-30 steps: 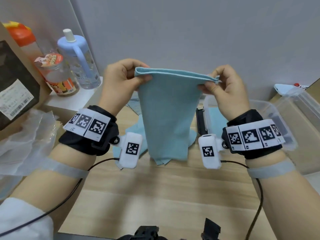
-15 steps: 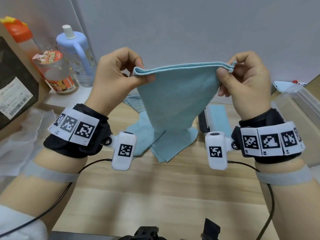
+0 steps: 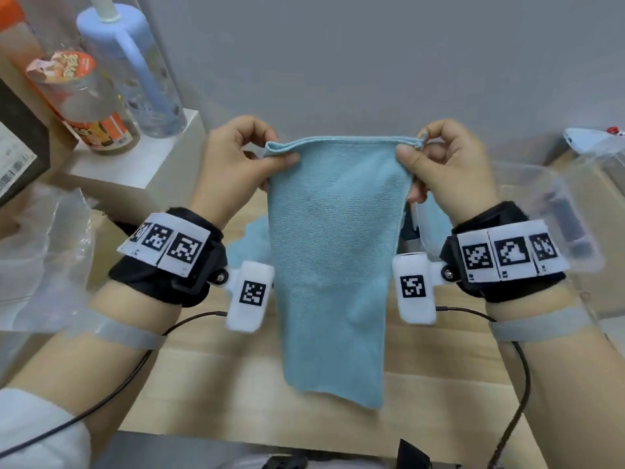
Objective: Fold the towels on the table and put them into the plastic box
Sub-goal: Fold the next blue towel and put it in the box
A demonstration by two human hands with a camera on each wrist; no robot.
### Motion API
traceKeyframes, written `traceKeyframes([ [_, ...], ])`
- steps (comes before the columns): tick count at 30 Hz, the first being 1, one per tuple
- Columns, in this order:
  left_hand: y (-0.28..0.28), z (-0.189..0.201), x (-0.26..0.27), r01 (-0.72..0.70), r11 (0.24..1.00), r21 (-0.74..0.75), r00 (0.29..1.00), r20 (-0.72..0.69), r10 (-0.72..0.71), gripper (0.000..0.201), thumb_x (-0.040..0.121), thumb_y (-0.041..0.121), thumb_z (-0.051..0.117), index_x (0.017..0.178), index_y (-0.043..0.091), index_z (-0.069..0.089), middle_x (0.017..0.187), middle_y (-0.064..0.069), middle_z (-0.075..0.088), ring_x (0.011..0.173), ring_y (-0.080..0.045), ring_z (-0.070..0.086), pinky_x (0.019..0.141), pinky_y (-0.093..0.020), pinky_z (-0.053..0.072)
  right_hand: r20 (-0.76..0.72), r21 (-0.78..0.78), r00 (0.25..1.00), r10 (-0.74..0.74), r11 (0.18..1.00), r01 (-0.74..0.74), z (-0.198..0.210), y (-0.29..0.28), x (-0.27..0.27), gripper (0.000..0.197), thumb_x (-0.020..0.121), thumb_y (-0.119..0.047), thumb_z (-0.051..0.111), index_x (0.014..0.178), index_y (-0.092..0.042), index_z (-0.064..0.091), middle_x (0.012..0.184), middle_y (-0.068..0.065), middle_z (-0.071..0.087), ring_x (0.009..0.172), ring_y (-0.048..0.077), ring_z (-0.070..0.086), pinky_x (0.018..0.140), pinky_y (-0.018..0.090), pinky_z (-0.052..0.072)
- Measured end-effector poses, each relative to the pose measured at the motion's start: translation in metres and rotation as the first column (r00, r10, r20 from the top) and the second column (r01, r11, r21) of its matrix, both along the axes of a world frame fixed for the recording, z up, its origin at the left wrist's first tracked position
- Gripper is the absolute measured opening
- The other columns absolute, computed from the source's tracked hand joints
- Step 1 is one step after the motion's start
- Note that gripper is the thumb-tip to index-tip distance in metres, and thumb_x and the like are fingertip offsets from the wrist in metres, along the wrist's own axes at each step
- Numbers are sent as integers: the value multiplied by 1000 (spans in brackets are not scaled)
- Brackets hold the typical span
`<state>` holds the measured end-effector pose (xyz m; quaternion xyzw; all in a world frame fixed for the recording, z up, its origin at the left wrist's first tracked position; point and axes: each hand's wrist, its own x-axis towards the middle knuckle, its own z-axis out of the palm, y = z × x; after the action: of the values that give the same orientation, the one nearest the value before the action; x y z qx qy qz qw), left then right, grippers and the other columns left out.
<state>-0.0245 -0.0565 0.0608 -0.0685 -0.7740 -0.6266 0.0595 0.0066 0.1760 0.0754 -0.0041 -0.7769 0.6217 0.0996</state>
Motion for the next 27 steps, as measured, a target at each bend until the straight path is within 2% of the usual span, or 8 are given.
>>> traceKeyframes([
  [3,6,-51,-23,-30,998,-48,983,182,38,27,76,5,69,87,22,52,92,1,56,59,0,57,52,-21,48,203,60,979,-21,998,9,-54,2,-27,21,86,-1,56,93,-20,48,83,2,60,56,7,63,55,20,54],
  [6,10,-91,-32,15,997,-80,936,353,14,60,79,8,68,129,19,38,130,0,39,99,-15,54,78,-33,53,332,157,943,-13,987,-41,-93,3,-31,43,85,-5,58,123,-19,46,118,0,49,90,11,57,83,22,49],
  [8,10,-115,-23,32,997,-76,912,410,2,63,80,6,67,133,16,36,131,1,38,104,-18,52,76,-30,52,377,159,926,3,985,-68,-113,4,-21,44,85,-5,59,124,-20,47,116,-2,51,84,8,55,87,19,48],
  [10,9,-138,-8,33,996,-84,891,453,9,56,80,3,66,128,13,41,126,-2,45,96,-18,55,72,-27,49,412,139,911,19,987,-83,-134,7,-8,35,84,-6,60,108,-29,52,101,-6,56,82,16,58,93,36,49],
  [16,-3,-199,61,-177,979,-99,746,636,199,38,76,-4,67,108,9,52,91,0,53,73,-11,52,59,-21,46,633,190,773,-45,977,-99,-197,11,40,29,82,-3,56,77,-31,52,68,-6,53,71,17,54,80,38,48],
  [22,-3,-211,115,-168,981,-98,595,783,180,26,78,9,71,99,11,56,72,0,59,67,-12,60,61,-23,50,658,347,749,-74,913,-215,-233,13,79,30,79,-10,62,109,-11,58,86,1,53,81,15,48,73,21,33],
  [25,6,-201,128,-63,998,-16,543,838,47,17,81,12,68,95,5,64,85,-6,67,73,-16,63,66,-22,52,633,357,775,-2,888,-289,-234,12,85,17,77,-16,67,92,-8,66,100,11,50,80,15,45,59,11,33],
  [27,9,-196,133,-90,996,13,542,839,38,20,82,10,64,101,2,64,94,-11,68,83,-22,63,75,-28,52,617,244,786,42,939,-242,-231,10,90,9,77,-15,69,81,-9,63,95,4,47,83,16,47,66,8,37],
])
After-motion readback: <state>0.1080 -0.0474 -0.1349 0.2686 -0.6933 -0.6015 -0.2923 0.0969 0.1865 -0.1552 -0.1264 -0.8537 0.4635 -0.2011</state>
